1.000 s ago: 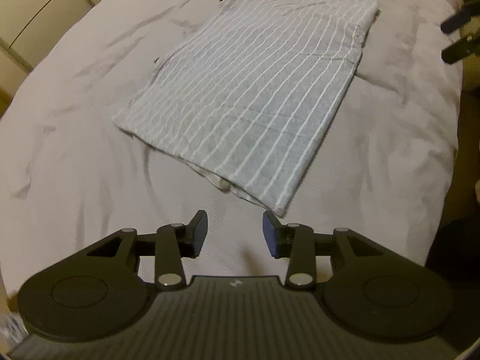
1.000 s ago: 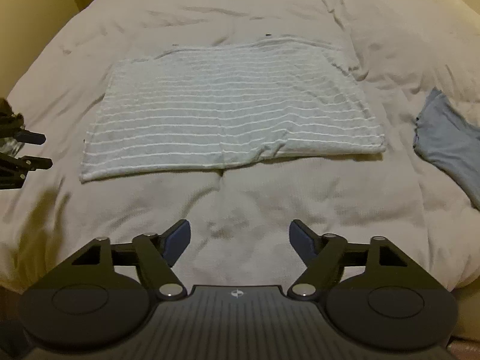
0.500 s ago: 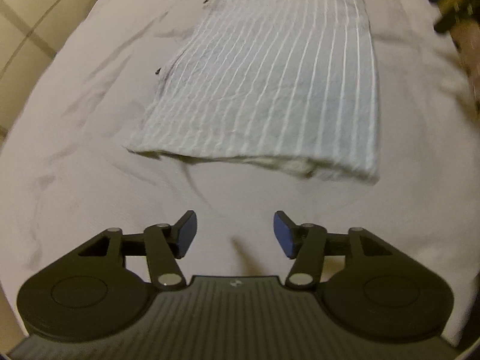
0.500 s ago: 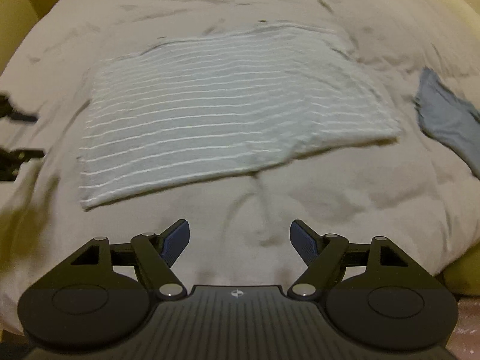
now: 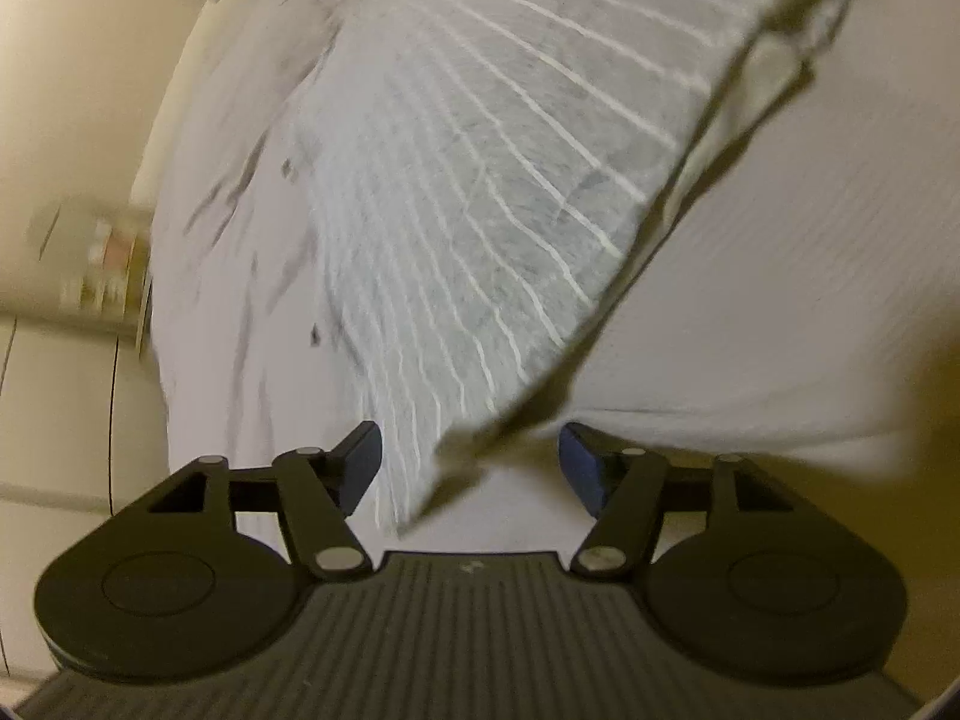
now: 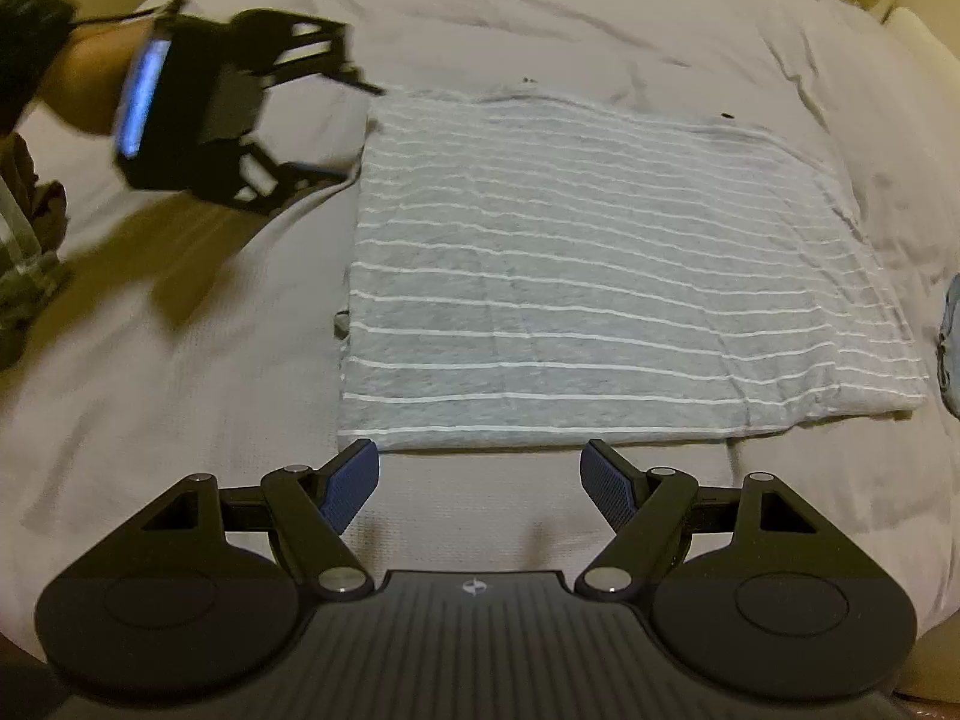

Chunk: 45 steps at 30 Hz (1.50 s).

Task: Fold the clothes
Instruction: 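Grasp the folded shirt's edge with both tools and lift it to fold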

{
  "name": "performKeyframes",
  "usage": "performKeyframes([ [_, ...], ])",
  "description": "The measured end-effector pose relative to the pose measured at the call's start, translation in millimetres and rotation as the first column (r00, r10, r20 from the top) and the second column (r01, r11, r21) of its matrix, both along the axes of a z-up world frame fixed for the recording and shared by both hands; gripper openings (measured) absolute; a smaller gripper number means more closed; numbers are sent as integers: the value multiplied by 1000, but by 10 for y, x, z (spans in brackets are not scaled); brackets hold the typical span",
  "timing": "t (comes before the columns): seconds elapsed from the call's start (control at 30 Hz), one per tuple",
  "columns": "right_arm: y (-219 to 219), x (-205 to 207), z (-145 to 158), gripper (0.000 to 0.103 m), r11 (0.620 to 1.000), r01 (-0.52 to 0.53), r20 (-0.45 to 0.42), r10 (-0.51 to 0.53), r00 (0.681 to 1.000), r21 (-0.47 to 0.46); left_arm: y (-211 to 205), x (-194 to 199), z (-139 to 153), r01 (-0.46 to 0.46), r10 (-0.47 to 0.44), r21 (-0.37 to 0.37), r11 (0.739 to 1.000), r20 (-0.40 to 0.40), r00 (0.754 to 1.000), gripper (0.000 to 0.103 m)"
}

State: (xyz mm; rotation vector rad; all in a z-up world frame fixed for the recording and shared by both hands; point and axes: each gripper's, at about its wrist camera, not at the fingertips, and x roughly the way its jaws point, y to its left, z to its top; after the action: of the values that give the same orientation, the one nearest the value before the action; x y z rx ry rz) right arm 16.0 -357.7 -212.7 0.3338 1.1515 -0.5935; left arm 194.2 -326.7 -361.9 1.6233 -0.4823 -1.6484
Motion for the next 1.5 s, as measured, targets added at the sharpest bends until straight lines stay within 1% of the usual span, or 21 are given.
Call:
performKeyframes([
  [0.13, 16, 60, -101, 76, 1000, -5, -38, 4, 999, -18, -163, 44, -153, 100, -100, -42, 994, 8, 995, 62],
  [0.23, 132, 144, -164, 76, 992, -93, -76, 87, 993, -83, -300, 68, -196, 144, -144, -67, 987, 7, 990, 61],
  [0.27, 194, 191, -204, 76, 985, -136, -85, 127, 988, -103, -356, 74, -185, 141, -142, -62, 988, -4, 990, 58],
  [0.3, 255, 239, -243, 76, 976, -179, -95, 168, 981, -122, -400, 77, -167, 134, -135, -51, 990, -17, 991, 43],
  [0.33, 318, 288, -282, 76, 965, -221, -105, 207, 973, -142, -443, 78, -154, 127, -128, -38, 991, -23, 991, 32],
  [0.37, 384, 347, -324, 76, 952, -260, -112, 244, 963, -161, -476, 75, -142, 124, -125, -26, 992, -30, 992, 29],
  [0.43, 487, 468, -414, 76, 928, -323, -121, 304, 945, -186, -528, 58, -110, 119, -120, -6, 993, -48, 992, 16],
  [0.5, 575, 585, -504, 76, 905, -373, -131, 352, 927, -203, -589, 45, -71, 104, -103, 9, 995, -67, 992, 11],
  [0.57, 608, 689, -581, 76, 897, -386, -141, 363, 921, -217, -617, 22, -9, 74, -72, 21, 997, -95, 993, 10],
  [0.67, 545, 845, -651, 76, 904, -353, -131, 331, 935, -239, -644, -4, 66, 41, -36, 38, 998, -127, 991, 10],
  [0.8, 477, 1060, -783, 74, 884, -356, -165, 319, 933, -302, -565, 8, 76, 39, -32, 49, 998, -127, 991, 10],
  [0.87, 452, 1114, -862, 72, 872, -375, -197, 327, 924, -314, -567, 5, 67, 44, -38, 54, 998, -122, 992, 10],
  [0.97, 424, 1103, -897, 59, 853, -397, -220, 338, 915, -340, -546, 17, 47, 47, -40, 57, 997, -114, 993, 10],
  [1.03, 347, 1053, -791, 40, 866, -373, -192, 325, 926, -331, -550, 17, 45, 41, -34, 58, 998, -112, 993, 10],
  [1.07, 308, 1028, -739, 36, 873, -361, -178, 319, 931, -327, -554, 15, 56, 37, -30, 58, 998, -113, 993, 10],
  [1.1, 270, 1002, -686, 28, 880, -350, -164, 312, 936, -322, -557, 10, 69, 34, -27, 57, 998, -112, 993, 10],
  [1.13, 231, 977, -634, 13, 886, -338, -151, 304, 941, -317, -570, 4, 91, 29, -23, 57, 998, -111, 994, 10],
  [1.17, 192, 952, -581, 4, 892, -326, -137, 297, 945, -312, -584, -4, 127, 26, -19, 56, 998, -110, 994, 10],
  [1.27, 76, 876, -423, 3, 910, -290, -95, 274, 957, -295, -620, -41, 290, 21, -16, 44, 999, -103, 995, 8],
  [1.37, -49, 792, -253, 4, 928, -250, -50, 246, 968, -276, -716, -101, 542, 28, -26, 27, 999, -98, 995, 8],
  [1.5, -401, 519, 222, 5, 968, -110, 77, 130, 988, -225, -937, -244, 908, 55, -55, 0, 998, -82, 995, 8],
])
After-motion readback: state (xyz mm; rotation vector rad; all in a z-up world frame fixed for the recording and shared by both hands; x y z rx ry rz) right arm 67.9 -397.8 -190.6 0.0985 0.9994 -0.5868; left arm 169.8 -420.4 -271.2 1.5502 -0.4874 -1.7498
